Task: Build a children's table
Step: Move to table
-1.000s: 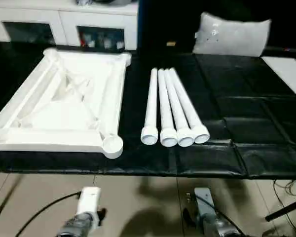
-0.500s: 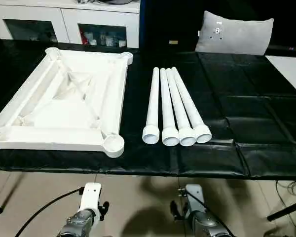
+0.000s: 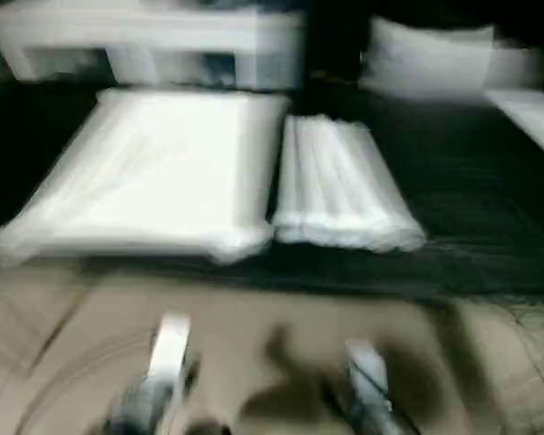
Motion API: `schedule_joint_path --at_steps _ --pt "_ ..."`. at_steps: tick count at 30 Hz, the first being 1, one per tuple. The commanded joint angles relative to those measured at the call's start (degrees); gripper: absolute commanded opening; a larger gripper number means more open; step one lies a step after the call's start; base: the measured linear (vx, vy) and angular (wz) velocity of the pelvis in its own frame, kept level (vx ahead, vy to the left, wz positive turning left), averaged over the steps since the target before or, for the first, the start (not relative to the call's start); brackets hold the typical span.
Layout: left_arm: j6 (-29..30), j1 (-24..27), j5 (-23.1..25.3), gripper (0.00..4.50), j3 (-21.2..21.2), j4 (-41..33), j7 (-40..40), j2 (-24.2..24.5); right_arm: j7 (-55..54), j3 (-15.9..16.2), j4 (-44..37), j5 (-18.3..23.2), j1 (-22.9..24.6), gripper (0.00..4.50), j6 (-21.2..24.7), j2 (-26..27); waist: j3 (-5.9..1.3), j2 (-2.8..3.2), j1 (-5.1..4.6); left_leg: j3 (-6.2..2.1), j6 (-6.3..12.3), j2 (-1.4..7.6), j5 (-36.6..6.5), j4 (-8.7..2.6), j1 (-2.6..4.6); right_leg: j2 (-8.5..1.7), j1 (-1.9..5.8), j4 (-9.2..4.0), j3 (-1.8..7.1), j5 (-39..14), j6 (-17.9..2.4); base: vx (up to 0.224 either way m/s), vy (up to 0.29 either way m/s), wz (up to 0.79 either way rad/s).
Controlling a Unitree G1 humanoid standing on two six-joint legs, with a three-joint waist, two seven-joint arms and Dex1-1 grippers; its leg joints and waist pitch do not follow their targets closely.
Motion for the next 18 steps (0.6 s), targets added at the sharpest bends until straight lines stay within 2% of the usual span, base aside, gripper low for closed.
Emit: schedule_joint_path --at_steps 1,2,3,4,5,6,7,8,9,10,11,12,13,14,15,16,17,18 --pt "-0.1 0.8 0.2 2.97 0.3 1.0 -0.7 -0.2 1.1 0.5 -1.1 -1.0 -0.5 4.5 -1.5 1.0 -0.33 -1.06 0.42 -10.07 2.16 -4.38 1.9 5.26 -2.77 -8.26 3.61 -17.55 8.29 -35.5 -1.5 0.077 -0.105 -0.06" --pt "-0.5 0.9 0.1 2.97 0.4 0.6 -0.7 -0.1 1.4 0.9 -1.3 -1.3 -0.6 4.5 -1.9 1.0 -0.75 -0.64 1.79 -10.17 1.74 -3.18 3.0 0.93 -2.9 -6.98 4.99 -16.27 7.36 -20.9 0.4 0.0 0.0 0.0" --pt "-1.4 1.2 -0.2 2.97 0.7 -0.2 -0.9 0.0 2.0 1.6 -1.7 -2.0 -0.8 4.5 -2.7 1.0 -2.63 1.42 1.73 -9.51 2.65 -0.55 2.4 -3.03 2.95 -3.49 1.09 -12.79 6.33 6.6 -0.9 0.0 0.0 0.0" --pt "-2.8 1.7 -1.0 2.97 1.3 -1.8 -1.9 0.0 3.5 2.1 -2.3 -2.3 -0.9 4.5 -3.8 1.0 -3.41 1.52 1.26 -9.77 6.54 2.08 3.4 -4.48 5.88 -2.04 -0.18 -10.54 5.27 25.0 -3.4 -0.05 0.018 0.5" --pt "-3.7 2.2 -1.3 2.97 1.4 -3.1 -2.7 0.0 4.6 2.6 -2.8 -2.5 -1.0 4.5 -4.5 0.9 -5.46 2.9 0.72 -11.61 12.91 5.75 15.2 -4.41 7.03 -3.16 -0.53 -7.23 3.78 38.8 -4.7 -0.027 0.033 0.25" --pt "-5.0 3.0 -1.3 2.97 1.1 -5.0 -3.6 0.1 6.1 3.1 -3.5 -2.8 -0.9 4.5 -5.6 0.8 -5.29 3.29 0.24 -12.59 16.82 7.08 21.9 -4.33 7.37 -3.73 -1.75 -6.46 3.3 39.2 -5.0 -0.027 0.033 0.25" --pt "-6.4 4.2 -1.6 2.97 0.8 -7.5 -5.1 0.2 8.4 3.6 -4.7 -2.8 -0.4 4.5 -7.0 0.5 -4.44 2.79 -0.34 -13.03 22.33 8.07 23.6 -5.01 6.51 -5.75 -2.22 -6.95 3.82 33.8 -5.9 -0.008 0.051 -0.05" --pt "-7.2 5.3 -1.5 2.97 0.3 -9.7 -5.8 0.3 11.8 3.4 -6.3 -2.3 1.0 4.5 -8.5 -1.8 -4.14 2.09 -0.54 -10.91 21.38 5.85 18.9 -4.25 4.44 -6.7 -0.67 -8.79 4.14 35.4 -5.9 -0.031 0.051 -0.11" --pt "-8.1 6.8 -1.4 2.97 0.0 -12.6 -6.2 0.6 16.4 2.9 -9.2 -1.3 3.4 4.5 -9.9 -5.2 -4.03 0.92 0.16 -8.36 16.11 2.21 13.1 -3.7 1.72 -5.75 2.05 -9.74 3.73 43.5 -2.4 -0.018 0.073 -0.11" --pt "-8.6 8.1 -1.4 2.97 -0.4 -15.0 -6.8 0.9 20.1 2.5 -11.9 -0.2 5.4 4.5 -9.5 -7.3 -3.6 0.85 0.58 -7.87 13.11 1.62 8.6 -4.05 1.55 -5.64 1.95 -10.79 3.68 45.3 0.0 0.0 0.0 0.0" --pt "-8.9 9.0 -1.1 2.97 -0.6 -16.4 -6.9 1.1 22.3 2.3 -13.9 0.5 6.6 4.5 -9.2 -8.3 -3.44 0.8 0.49 -7.81 7.92 1.75 1.3 -4.94 2.79 -4.76 1.32 -11.26 3.5 43.7 2.4 -0.012 0.06 0.0" --pt "-9.7 11.4 -0.3 2.97 -1.2 -20.8 -6.5 1.9 27.0 2.5 -19.8 2.1 9.8 4.5 -8.5 -10.0 -3.35 0.69 0.37 -8.01 6.87 1.89 -1.0 -5.51 2.89 -4.32 1.89 -11.29 3.07 42.7 3.2 -0.037 0.075 -0.02" --pt "-10.0 12.4 0.0 2.97 -1.3 -22.5 -6.3 2.2 28.1 2.7 -22.2 2.4 10.9 4.5 -8.5 -10.3 -3.32 0.92 0.12 -8.56 6.1 2.61 -4.7 -6.6 3.35 -4.11 1.71 -11.5 2.69 39.5 4.0 -0.037 0.075 -0.02" --pt "-10.0 14.0 -0.2 2.97 -1.0 -25.8 -6.0 2.7 29.0 3.1 -26.3 2.8 12.9 4.5 -8.8 -11.0 -3.33 0.91 -0.54 -8.61 6.14 2.69 -5.9 -7.01 3.67 -3.9 1.49 -11.52 2.66 38.0 3.5 -0.022 0.055 -0.05" --pt "-9.8 15.3 -0.8 2.97 -0.3 -28.7 -6.0 3.0 29.6 3.8 -30.1 3.0 14.7 4.5 -8.5 -11.6 -3.74 1.23 -2.04 -9.27 6.9 3.32 -5.8 -7.58 3.73 -4.22 1.62 -11.57 2.5 37.3 1.1 0.0 0.0 0.0" --pt "-9.3 15.9 -1.2 2.97 -0.1 -30.2 -6.5 3.2 30.7 4.2 -32.2 3.4 15.9 4.5 -8.1 -11.8 -3.7 1.24 -2.63 -9.31 7.11 3.45 -6.1 -7.76 3.79 -4.27 1.5 -11.7 2.38 36.5 -0.2 0.0 0.0 0.0" --pt "-9.2 16.2 -1.3 2.97 0.0 -31.0 -6.7 3.3 31.2 4.4 -33.4 3.5 16.6 4.5 -7.9 -11.9 -3.34 0.83 -3.17 -9.19 7.42 3.49 -7.4 -8.09 3.66 -4.41 1.45 -12.16 2.52 34.1 -2.0 -0.053 0.04 -0.04" --pt "-8.9 17.0 -1.5 2.97 0.0 -32.6 -7.2 3.5 32.3 5.0 -35.8 3.8 17.9 4.5 -7.4 -12.3 -3.22 0.78 -3.3 -9.01 7.41 3.47 -8.5 -8.12 3.72 -4.61 1.33 -12.44 2.74 32.8 -3.0 0.0 0.0 0.0"
